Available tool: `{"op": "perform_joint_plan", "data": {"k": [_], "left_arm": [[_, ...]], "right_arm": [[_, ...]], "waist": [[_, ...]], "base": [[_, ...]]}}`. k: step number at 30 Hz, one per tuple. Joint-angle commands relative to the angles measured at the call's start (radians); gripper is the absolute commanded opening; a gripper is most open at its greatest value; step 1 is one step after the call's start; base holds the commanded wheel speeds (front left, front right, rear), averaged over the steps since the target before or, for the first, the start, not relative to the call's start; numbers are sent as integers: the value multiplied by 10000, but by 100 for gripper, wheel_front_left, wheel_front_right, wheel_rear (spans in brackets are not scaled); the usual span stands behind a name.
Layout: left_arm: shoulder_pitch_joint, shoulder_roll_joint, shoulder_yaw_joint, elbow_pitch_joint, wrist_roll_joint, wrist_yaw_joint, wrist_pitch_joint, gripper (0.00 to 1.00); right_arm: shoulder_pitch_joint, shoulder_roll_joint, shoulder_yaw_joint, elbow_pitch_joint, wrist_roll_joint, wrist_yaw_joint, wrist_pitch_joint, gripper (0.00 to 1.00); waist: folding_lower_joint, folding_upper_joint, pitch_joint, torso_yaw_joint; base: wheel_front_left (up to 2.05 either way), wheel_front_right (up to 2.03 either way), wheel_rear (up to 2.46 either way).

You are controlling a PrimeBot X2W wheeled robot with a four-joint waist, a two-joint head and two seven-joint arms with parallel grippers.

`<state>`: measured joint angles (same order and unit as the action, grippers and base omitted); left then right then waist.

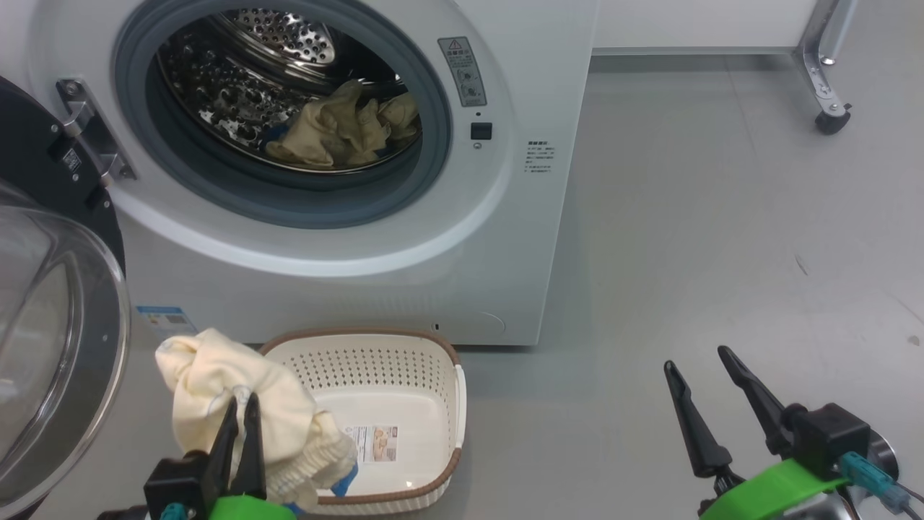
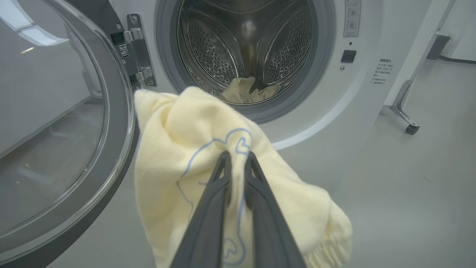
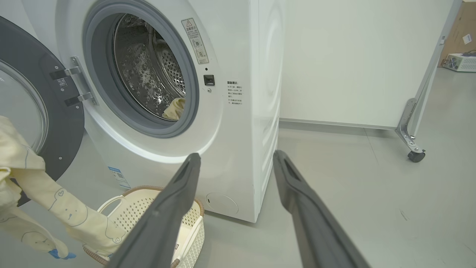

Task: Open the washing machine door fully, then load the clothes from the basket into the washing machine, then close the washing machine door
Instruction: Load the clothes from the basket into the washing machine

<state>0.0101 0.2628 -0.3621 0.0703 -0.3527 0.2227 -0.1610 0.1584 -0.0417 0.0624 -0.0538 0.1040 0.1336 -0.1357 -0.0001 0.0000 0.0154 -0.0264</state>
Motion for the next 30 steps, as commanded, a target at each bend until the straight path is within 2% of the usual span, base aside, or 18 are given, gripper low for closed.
{"op": "perform_joint_plan", "data": {"k": [1,14,21,30], "left_arm": [[-456,215,357,-329,11,93,-39,0],[-1084,115,482,216,-298,33,45,0],[-2394,50,581,1212,-616,-333,259,0],[-4777,339,671,2515,-576,-820,534,0]], "right_arm": [[-314,-85,191,-345,21,-29,-31,100],[-631,-85,353,-338,34,-29,-93,100],[-1242,-85,559,-322,8,-29,-204,100],[-2105,-85,782,24,270,-29,-652,100]], "waist": [[1,0,21,3],[1,0,552,-129],[1,0,1606,-571],[1,0,3010,-1340]], "base": [[0,0,0],[0,0,0],[0,0,0],[0,0,0]]}}
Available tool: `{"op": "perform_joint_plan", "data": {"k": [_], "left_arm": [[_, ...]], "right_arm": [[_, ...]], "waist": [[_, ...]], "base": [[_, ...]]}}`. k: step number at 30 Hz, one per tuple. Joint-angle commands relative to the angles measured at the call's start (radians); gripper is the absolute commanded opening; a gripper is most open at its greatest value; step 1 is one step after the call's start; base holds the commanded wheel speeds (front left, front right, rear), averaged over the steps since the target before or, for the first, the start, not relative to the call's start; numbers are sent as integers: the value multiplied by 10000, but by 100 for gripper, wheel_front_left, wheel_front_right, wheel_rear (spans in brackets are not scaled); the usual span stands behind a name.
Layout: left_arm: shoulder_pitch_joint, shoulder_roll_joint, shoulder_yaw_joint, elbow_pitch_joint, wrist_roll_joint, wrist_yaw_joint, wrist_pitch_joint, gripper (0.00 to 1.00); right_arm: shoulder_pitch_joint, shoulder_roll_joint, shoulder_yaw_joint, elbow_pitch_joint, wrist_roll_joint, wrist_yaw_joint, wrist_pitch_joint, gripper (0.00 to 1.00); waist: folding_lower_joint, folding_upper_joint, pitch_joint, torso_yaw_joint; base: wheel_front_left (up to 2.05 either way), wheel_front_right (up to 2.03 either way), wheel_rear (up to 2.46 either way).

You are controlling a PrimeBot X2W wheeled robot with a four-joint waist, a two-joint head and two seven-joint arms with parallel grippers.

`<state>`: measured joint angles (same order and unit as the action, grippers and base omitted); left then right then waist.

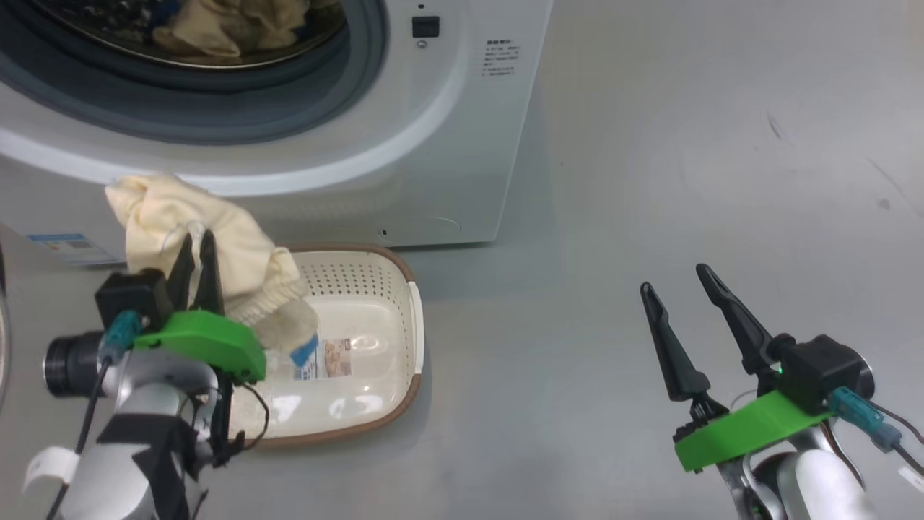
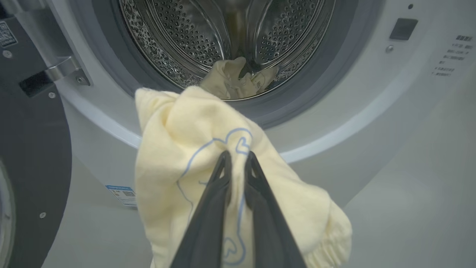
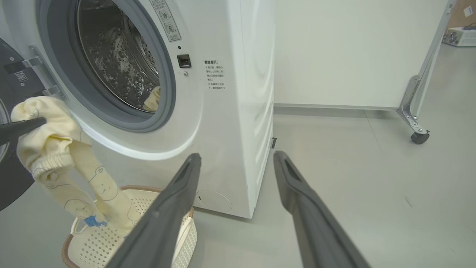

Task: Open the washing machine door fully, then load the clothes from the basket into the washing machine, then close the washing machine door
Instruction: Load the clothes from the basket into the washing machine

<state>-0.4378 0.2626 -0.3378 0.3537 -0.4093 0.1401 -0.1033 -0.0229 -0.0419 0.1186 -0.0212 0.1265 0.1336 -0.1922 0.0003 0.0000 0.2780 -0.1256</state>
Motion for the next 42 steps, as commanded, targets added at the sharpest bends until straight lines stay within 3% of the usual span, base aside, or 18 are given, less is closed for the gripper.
{"op": "perform_joint_plan", "data": {"k": [1,14,28,36,42], "left_arm": [[-576,424,428,-162,14,-52,54,0],[-4268,1795,760,1529,-103,-904,1892,0],[-7549,3289,910,2680,-333,-1640,4694,0],[-9039,3961,783,2884,312,-1746,3854,0],[-9853,4137,690,2975,929,-1598,1805,0]], "right_arm": [[-388,-83,261,-247,117,-29,-151,100],[-1406,-83,898,555,1070,-29,-679,100],[-1995,-83,1400,189,1727,-29,-694,100],[-2166,-83,1662,144,1927,-29,-694,100],[-2324,-83,1775,80,2059,-29,-695,100]], "waist": [[-3,0,546,-458],[-3,0,2116,-1713],[-3,0,3287,-2445],[-3,0,3818,-2733],[-3,0,4174,-2897]], "base": [[0,0,0],[0,0,0],[0,0,0],[0,0,0],[0,0,0]]}}
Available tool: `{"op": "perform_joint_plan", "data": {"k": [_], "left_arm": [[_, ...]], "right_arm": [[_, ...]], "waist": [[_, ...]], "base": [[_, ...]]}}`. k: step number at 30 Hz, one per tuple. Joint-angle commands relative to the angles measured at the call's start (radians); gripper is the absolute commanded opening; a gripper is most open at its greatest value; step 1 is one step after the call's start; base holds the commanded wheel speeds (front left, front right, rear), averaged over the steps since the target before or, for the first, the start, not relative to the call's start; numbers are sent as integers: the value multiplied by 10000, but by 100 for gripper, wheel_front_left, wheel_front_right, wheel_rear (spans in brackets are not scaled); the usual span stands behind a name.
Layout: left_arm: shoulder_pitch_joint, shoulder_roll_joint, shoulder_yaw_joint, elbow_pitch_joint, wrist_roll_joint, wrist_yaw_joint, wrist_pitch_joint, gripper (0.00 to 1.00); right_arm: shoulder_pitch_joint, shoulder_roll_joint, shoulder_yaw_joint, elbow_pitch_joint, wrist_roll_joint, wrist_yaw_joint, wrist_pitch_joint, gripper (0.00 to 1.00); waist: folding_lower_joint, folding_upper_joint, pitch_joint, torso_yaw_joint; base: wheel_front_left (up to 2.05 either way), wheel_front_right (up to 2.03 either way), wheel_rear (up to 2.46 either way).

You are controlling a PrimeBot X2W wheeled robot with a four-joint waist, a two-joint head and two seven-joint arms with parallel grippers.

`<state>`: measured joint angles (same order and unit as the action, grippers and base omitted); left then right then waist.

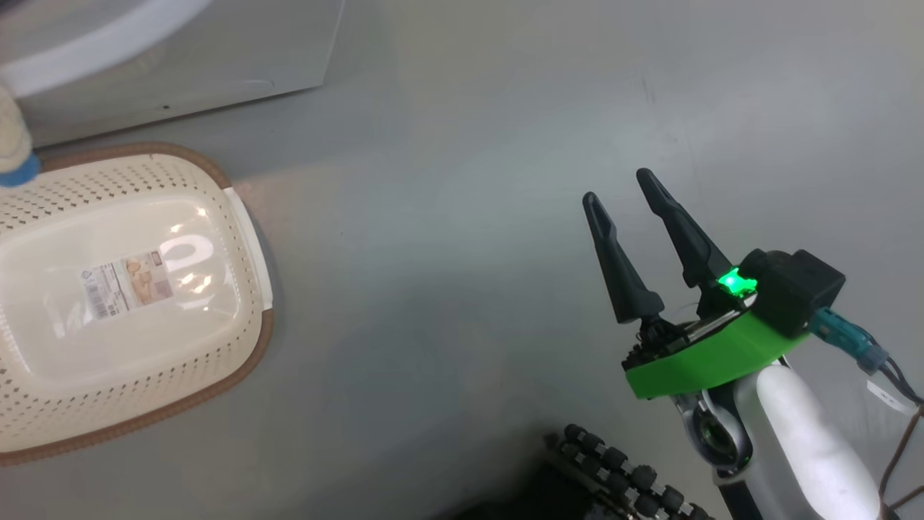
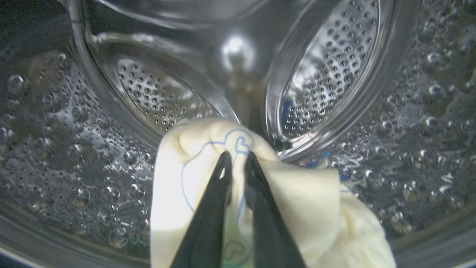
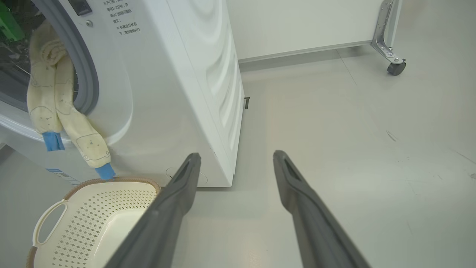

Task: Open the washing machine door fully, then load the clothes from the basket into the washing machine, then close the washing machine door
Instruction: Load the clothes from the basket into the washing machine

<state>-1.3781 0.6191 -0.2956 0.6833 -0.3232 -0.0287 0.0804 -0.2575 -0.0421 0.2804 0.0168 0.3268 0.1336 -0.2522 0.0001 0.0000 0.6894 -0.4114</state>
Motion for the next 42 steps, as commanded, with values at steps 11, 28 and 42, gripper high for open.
{"op": "perform_joint_plan", "data": {"k": [11,28,42], "left_arm": [[-872,104,481,1396,-382,90,-912,100],[939,-844,358,1184,-666,891,-1862,100],[4897,-1473,309,-2979,-1011,2034,-2597,100]], "right_arm": [[-150,-81,140,-329,74,-29,-95,100],[-380,-81,-383,-269,-568,-29,-95,100],[6,-81,-1148,-199,-1332,-29,-95,100]], "waist": [[-1,0,350,9],[-1,0,13,1096],[-1,0,-982,2097]], "base": [[0,0,0],[0,0,0],[0,0,0]]}}
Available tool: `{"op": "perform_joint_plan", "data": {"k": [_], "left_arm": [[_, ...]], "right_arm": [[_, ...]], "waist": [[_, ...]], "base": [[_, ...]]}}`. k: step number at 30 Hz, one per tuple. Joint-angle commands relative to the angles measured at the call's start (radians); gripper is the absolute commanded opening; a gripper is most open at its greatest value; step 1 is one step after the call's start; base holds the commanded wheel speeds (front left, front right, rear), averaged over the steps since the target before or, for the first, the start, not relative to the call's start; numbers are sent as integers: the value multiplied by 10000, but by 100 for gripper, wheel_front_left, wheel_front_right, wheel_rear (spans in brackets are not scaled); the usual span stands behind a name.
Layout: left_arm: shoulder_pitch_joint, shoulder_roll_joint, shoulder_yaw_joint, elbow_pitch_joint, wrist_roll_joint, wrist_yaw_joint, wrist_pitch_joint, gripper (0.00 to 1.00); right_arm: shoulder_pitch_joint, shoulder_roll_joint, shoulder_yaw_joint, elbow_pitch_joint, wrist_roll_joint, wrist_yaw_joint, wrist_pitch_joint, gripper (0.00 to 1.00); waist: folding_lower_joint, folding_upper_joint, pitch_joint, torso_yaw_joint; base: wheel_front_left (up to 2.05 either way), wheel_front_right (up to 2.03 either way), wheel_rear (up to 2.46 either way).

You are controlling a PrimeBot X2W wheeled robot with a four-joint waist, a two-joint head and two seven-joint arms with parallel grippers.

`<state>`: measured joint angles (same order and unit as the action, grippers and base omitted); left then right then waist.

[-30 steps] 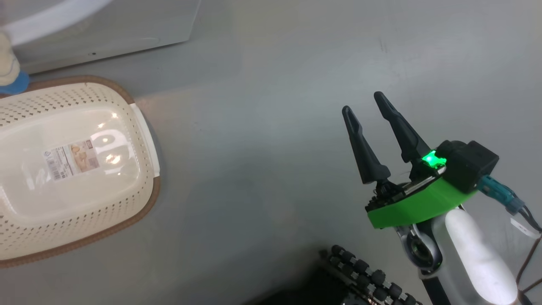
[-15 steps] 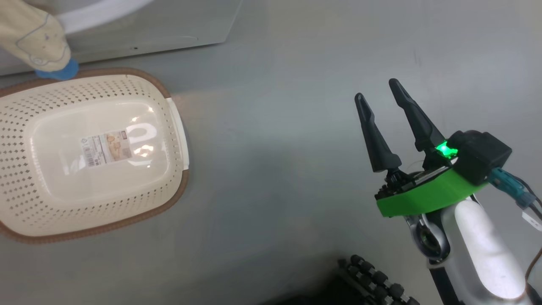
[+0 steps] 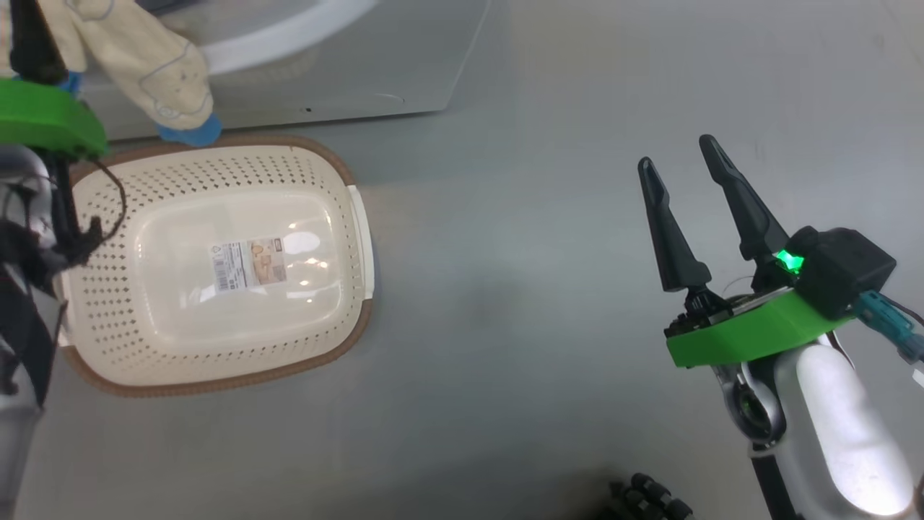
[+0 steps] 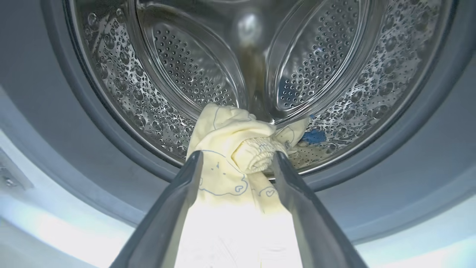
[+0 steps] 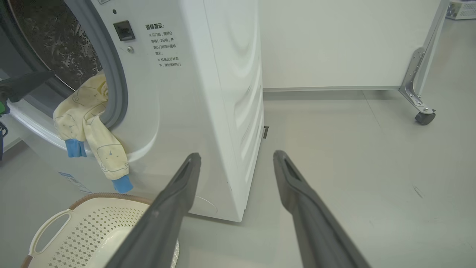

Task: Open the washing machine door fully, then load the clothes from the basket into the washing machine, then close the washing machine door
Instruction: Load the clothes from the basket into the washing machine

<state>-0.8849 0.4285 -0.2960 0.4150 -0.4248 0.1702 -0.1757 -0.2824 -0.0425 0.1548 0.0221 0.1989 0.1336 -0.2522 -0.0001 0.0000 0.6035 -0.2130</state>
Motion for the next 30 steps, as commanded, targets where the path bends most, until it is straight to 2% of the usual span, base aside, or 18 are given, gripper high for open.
{"op": "perform_joint_plan", "data": {"k": [1,7,13,20,30], "left_arm": [[300,420,303,-650,-7,143,-38,100],[2282,212,184,-2466,-92,733,-82,100],[3919,-78,-43,-3474,-245,1093,-143,100],[5111,-408,-489,-3737,-312,1160,-310,100],[6178,-603,-771,-3620,-322,1406,-430,100]], "right_arm": [[302,-77,39,-232,-95,-29,-95,100],[613,-77,-379,-182,-329,-29,-95,100],[849,-77,-483,-123,-524,-29,-95,100],[1136,-77,-489,60,-732,-29,-95,100],[1764,-77,-490,254,-773,-29,-93,100]], "waist": [[1,0,-205,165],[1,0,-691,599],[1,0,-1177,976],[1,0,-1890,1318],[1,0,-2806,1442]], "base": [[0,0,0],[0,0,0],[0,0,0],[0,0,0],[0,0,0]]}}
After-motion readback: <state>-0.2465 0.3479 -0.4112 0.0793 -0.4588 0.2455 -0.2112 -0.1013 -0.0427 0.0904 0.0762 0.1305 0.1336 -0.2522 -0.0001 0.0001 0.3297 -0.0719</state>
